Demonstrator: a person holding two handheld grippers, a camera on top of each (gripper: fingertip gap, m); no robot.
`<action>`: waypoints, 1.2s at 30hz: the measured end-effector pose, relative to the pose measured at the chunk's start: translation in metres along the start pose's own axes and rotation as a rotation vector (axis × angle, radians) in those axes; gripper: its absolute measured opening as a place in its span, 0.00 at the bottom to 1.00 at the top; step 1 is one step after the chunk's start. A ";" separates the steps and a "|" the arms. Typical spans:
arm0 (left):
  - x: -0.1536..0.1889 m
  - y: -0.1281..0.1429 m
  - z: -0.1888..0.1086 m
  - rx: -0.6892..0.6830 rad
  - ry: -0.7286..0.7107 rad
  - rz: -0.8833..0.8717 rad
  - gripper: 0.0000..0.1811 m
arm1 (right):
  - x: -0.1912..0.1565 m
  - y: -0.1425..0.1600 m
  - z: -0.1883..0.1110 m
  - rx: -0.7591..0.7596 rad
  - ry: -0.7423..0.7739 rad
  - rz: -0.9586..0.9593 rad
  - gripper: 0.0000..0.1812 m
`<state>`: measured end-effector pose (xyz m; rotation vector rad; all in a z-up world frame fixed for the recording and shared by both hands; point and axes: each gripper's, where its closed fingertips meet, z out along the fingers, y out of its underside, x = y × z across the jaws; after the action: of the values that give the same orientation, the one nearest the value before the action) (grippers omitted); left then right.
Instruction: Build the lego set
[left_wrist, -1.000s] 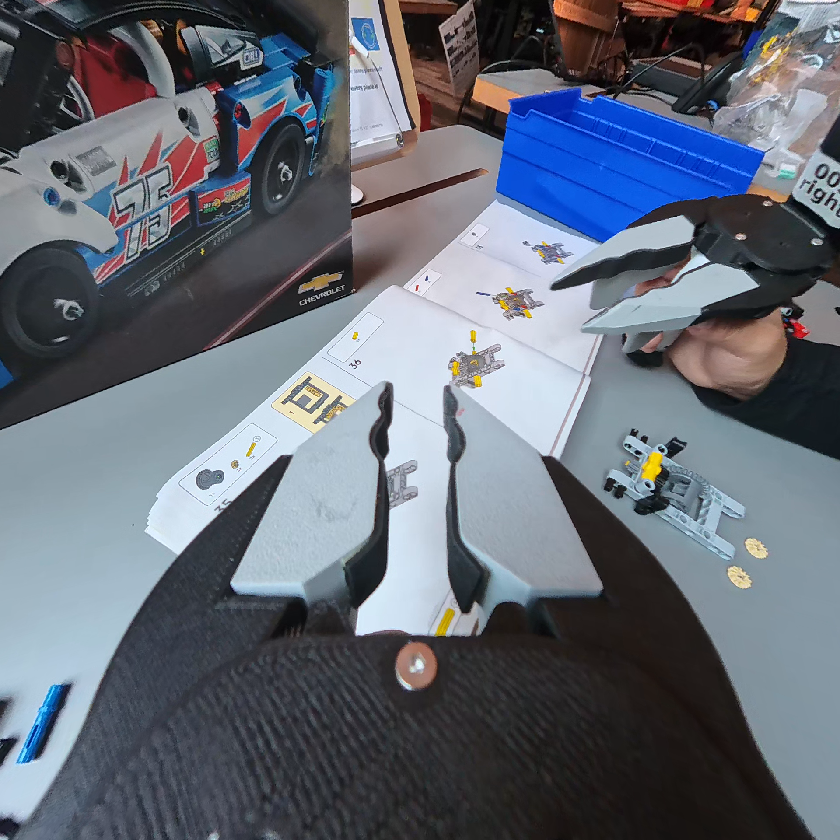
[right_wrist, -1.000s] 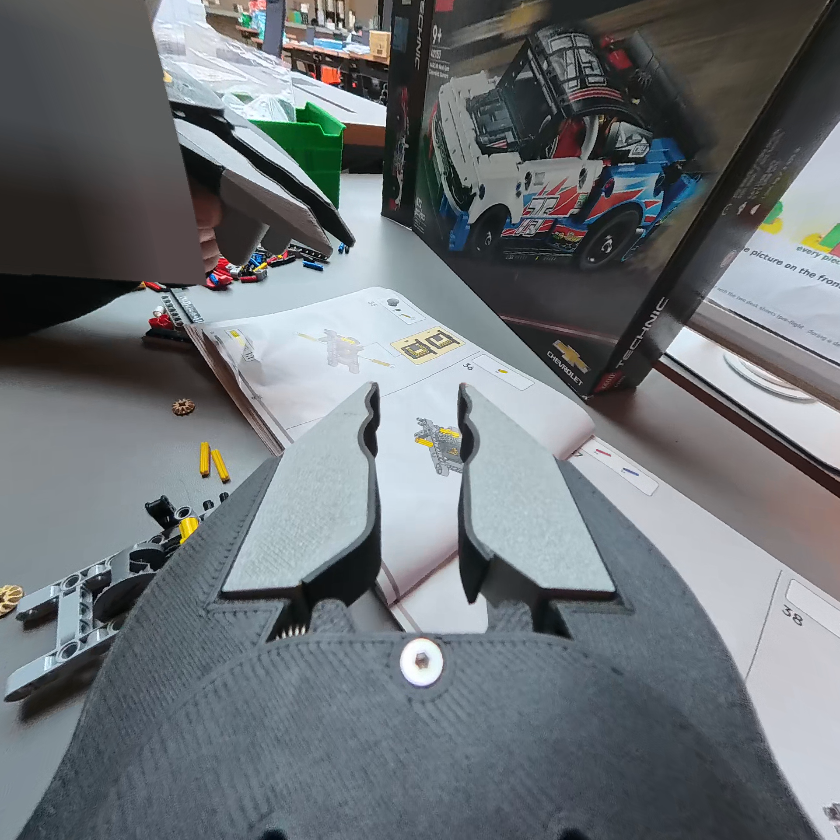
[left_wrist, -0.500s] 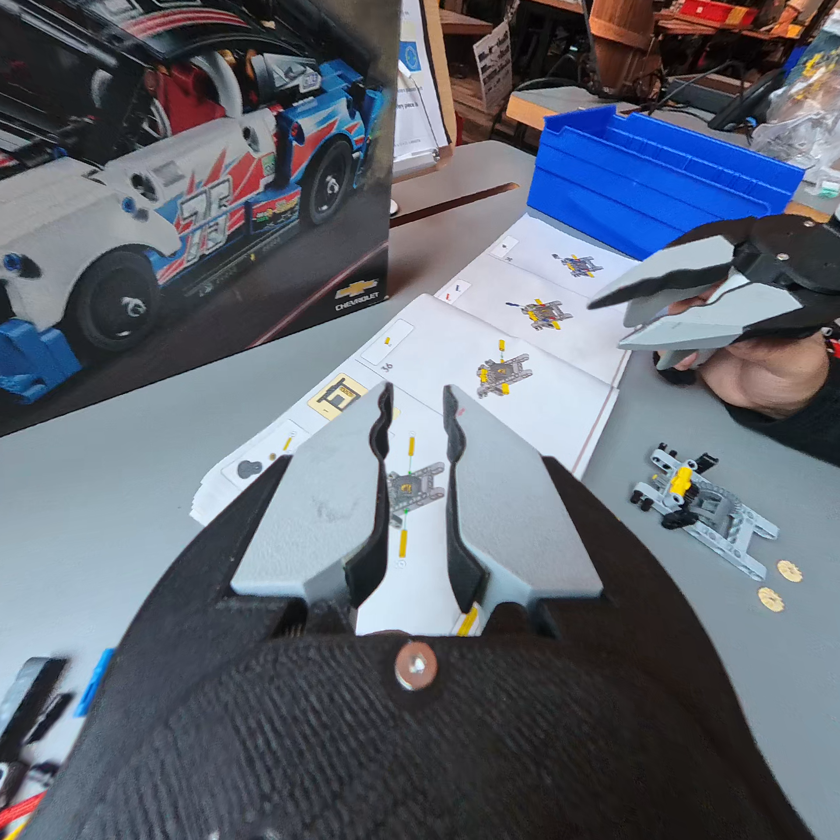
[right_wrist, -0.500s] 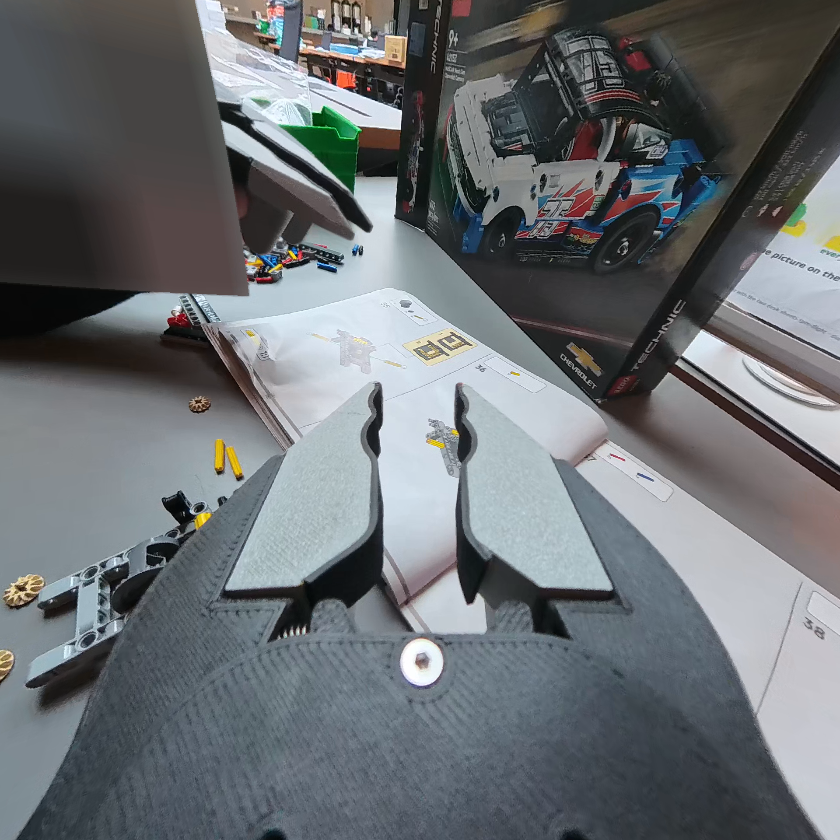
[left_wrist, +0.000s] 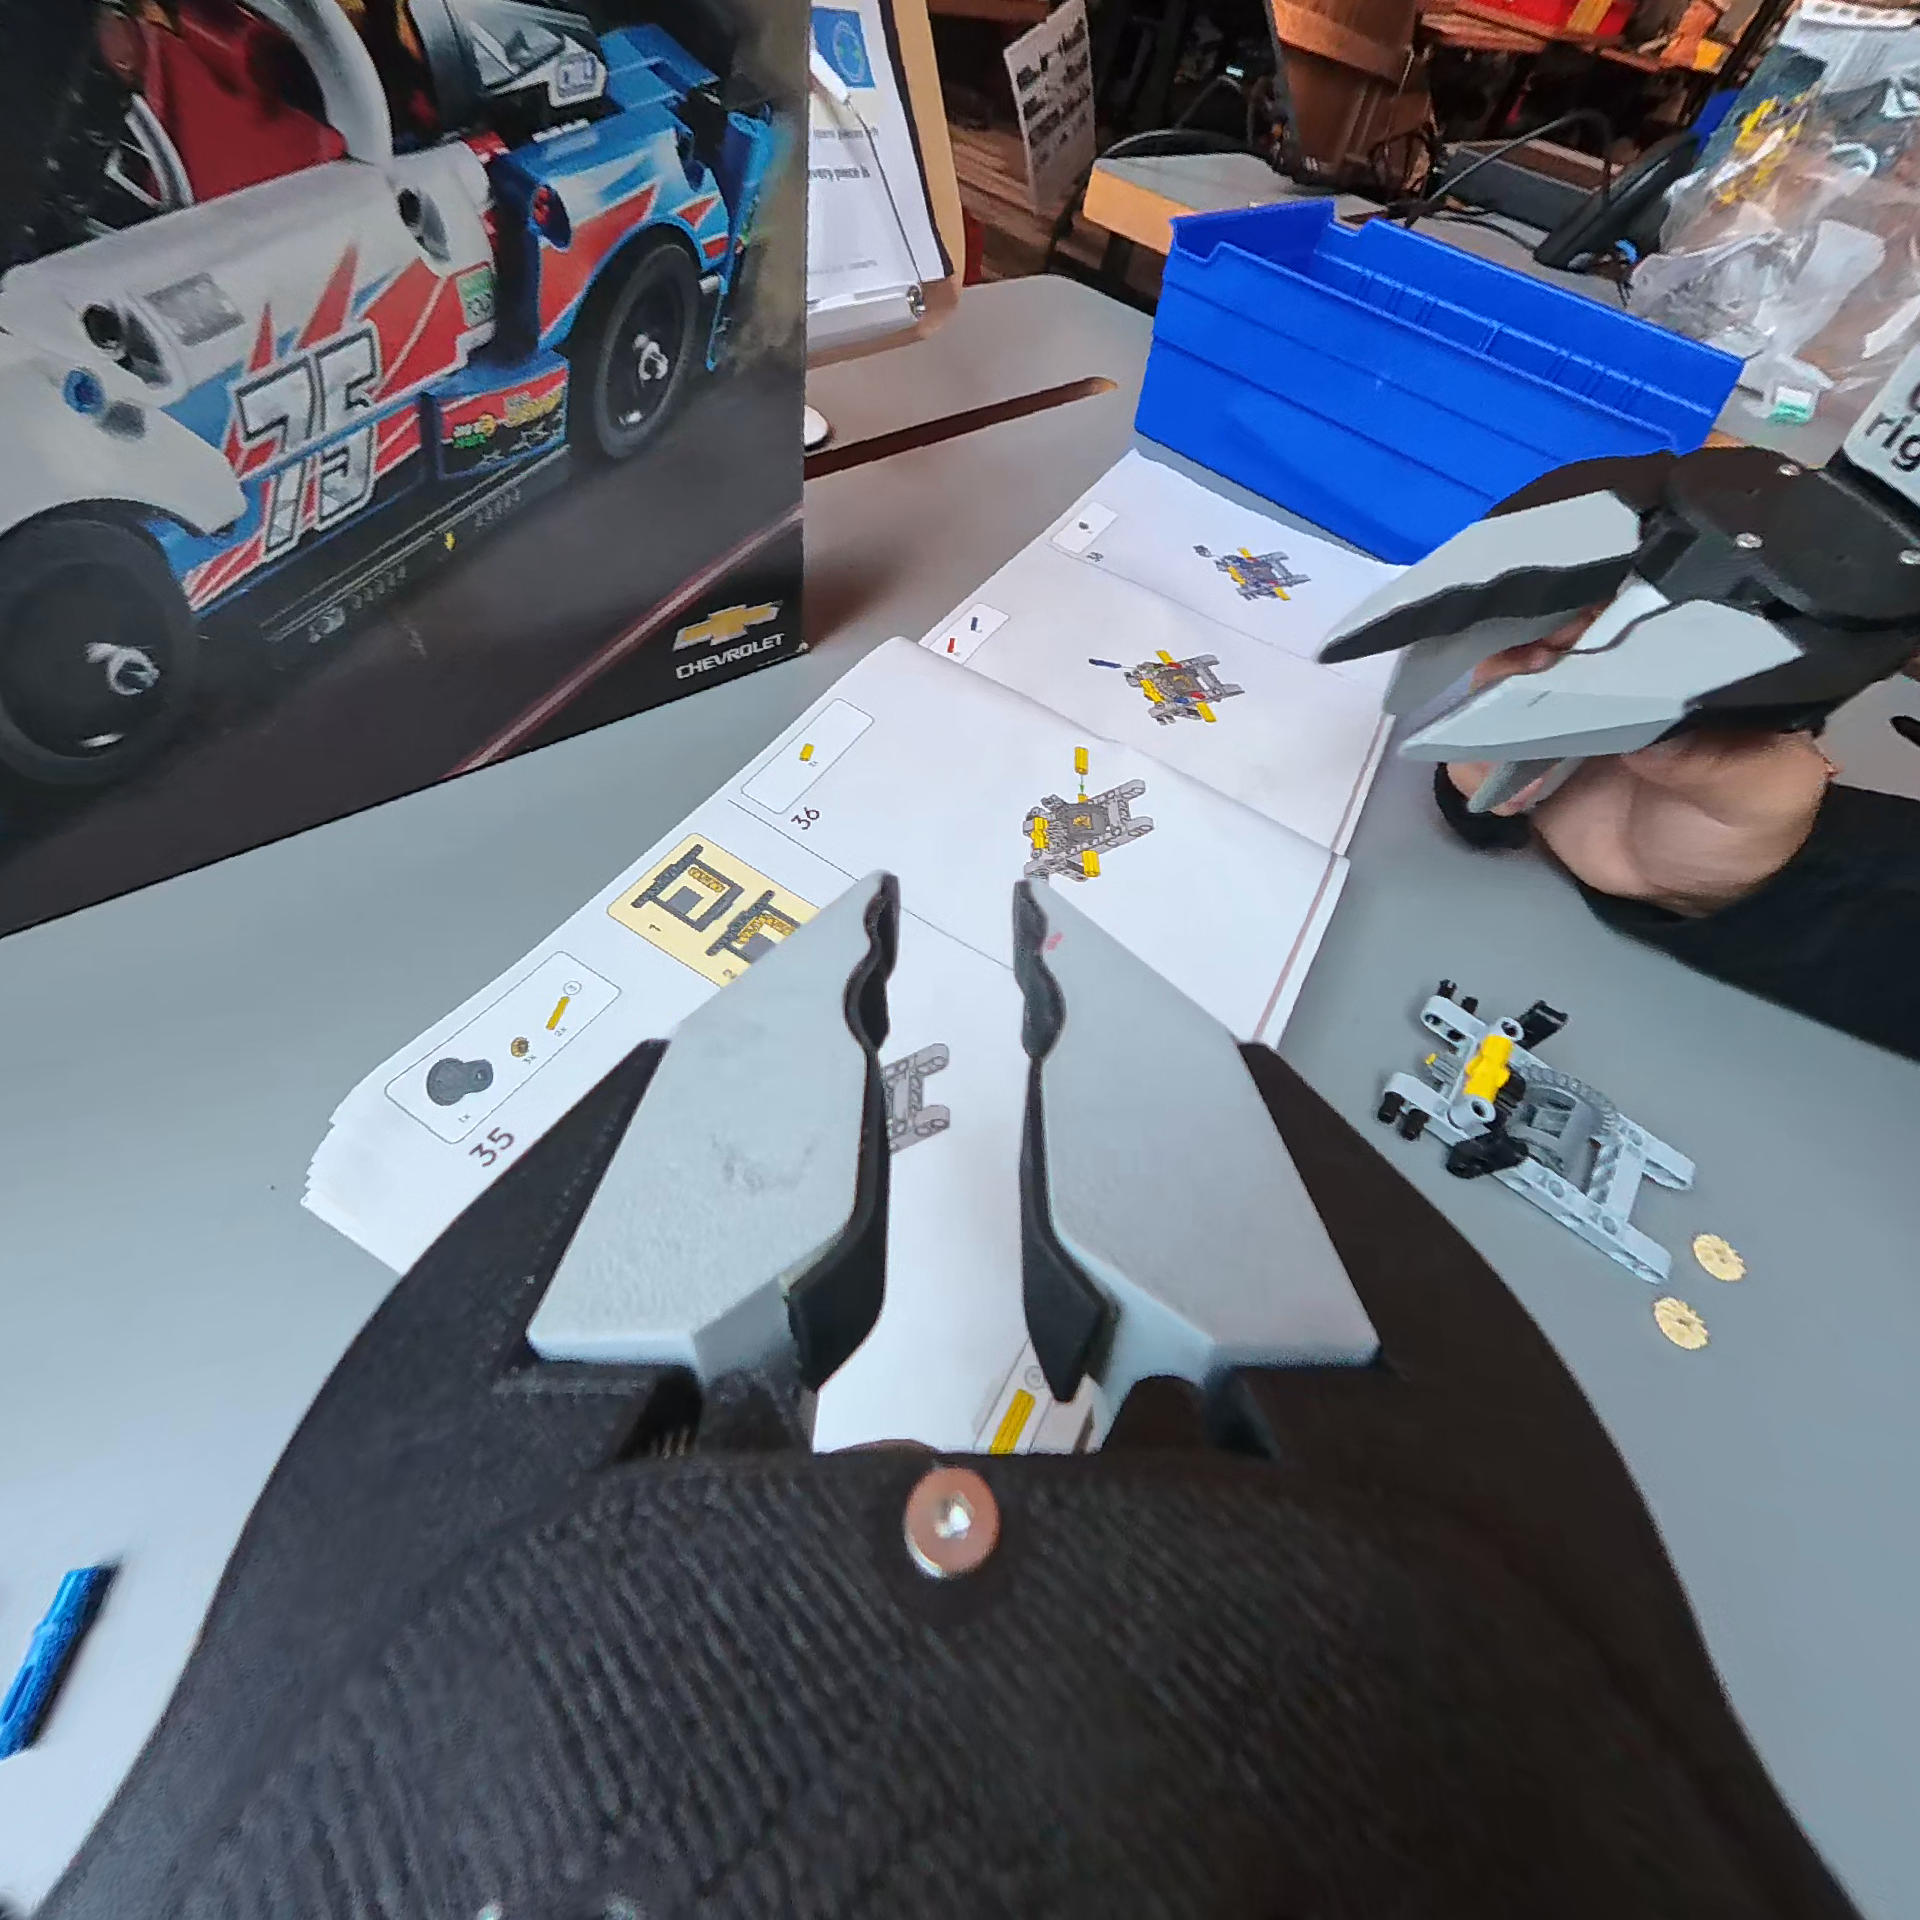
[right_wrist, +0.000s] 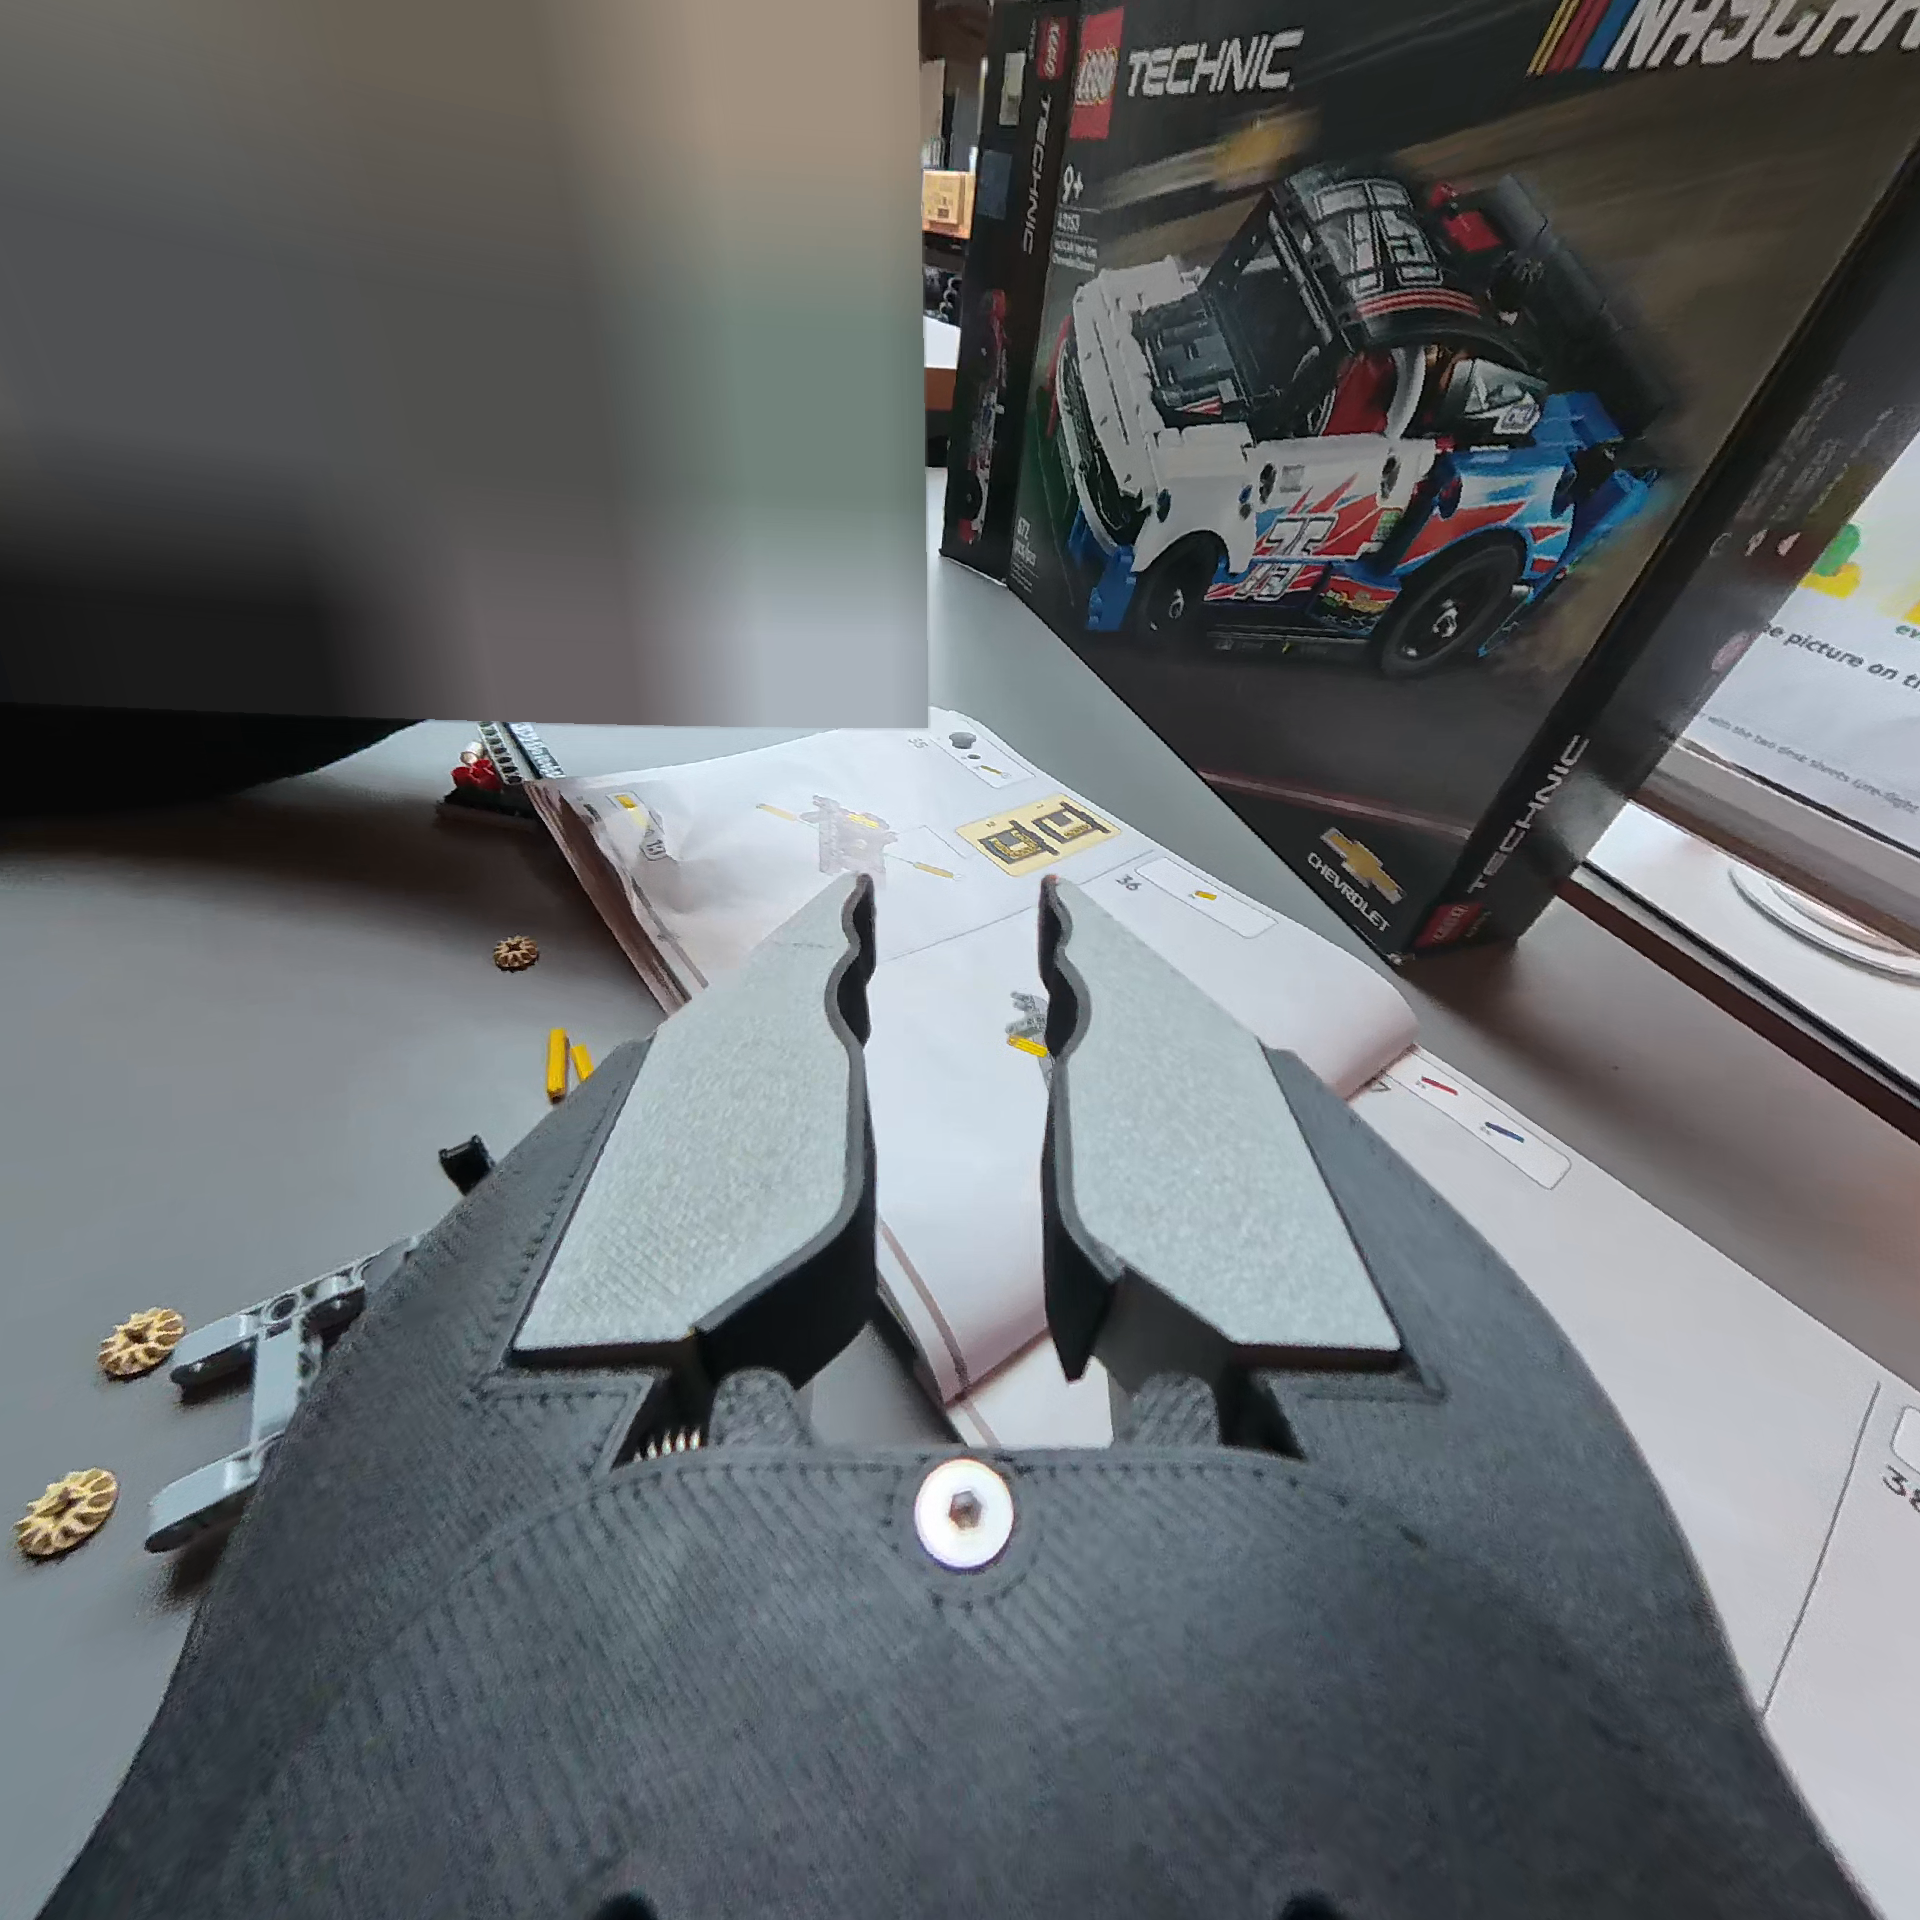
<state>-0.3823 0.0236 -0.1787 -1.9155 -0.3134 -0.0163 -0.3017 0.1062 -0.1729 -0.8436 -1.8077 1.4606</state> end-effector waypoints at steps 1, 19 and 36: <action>0.001 0.001 0.001 -0.004 0.007 0.001 0.11 | -0.003 -0.001 0.000 0.004 -0.015 -0.001 0.15; -0.016 -0.003 -0.007 0.008 -0.058 -0.011 0.11 | -0.045 0.008 0.000 -0.074 -0.166 -0.142 0.13; -0.016 -0.004 -0.009 0.029 -0.034 -0.051 0.10 | -0.044 0.010 0.000 -0.073 -0.176 -0.120 0.13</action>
<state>-0.3974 0.0138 -0.1742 -1.8805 -0.3841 -0.0130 -0.2757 0.0722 -0.1867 -0.6458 -2.0160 1.4365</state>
